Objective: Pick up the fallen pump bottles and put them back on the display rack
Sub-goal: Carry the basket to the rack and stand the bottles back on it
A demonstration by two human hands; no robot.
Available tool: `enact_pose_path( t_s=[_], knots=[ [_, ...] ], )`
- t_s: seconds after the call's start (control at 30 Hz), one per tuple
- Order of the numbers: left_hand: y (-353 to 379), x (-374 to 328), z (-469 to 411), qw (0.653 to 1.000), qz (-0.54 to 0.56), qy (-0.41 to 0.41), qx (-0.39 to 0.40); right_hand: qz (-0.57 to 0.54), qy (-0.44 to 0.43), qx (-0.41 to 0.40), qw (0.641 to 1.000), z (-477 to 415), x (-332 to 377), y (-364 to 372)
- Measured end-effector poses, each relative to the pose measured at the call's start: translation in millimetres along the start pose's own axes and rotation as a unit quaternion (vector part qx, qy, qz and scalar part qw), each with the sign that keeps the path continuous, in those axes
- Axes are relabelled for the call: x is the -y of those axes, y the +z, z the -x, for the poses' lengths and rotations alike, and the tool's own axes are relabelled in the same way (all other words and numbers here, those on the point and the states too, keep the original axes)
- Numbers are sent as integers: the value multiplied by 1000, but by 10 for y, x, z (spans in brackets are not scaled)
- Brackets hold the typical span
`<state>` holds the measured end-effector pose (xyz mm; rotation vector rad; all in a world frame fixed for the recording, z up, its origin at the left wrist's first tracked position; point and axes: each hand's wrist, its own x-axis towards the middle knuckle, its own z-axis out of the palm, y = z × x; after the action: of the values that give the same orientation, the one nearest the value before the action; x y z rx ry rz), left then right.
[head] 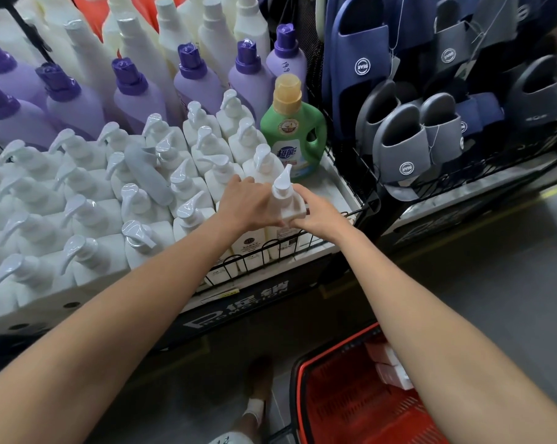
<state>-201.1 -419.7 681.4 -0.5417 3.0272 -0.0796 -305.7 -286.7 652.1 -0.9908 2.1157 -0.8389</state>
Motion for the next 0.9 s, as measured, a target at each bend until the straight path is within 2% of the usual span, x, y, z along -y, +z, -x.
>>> enact_pose_path(
  t_s=[0.1, 0.2, 0.33, 0.57, 0.9],
  knots=[
    [-7, -39, 105, 999, 23, -37, -10, 31, 18, -21, 999, 135, -1, -3],
    [32, -152, 239, 994, 55, -59, -74, 72, 11, -36, 997, 342, -1, -49],
    [10, -445, 406, 985, 37, 18, -166, 194, 18, -67, 978, 646, -93, -126],
    [68, -1323, 479, 990, 20, 135, -47, 265, 65, -111, 956, 1437, -561, -329],
    [663, -2893, 610, 959, -11, 244, 142, 209, 267, -140, 930, 2736, -1938, -378]
  ],
)
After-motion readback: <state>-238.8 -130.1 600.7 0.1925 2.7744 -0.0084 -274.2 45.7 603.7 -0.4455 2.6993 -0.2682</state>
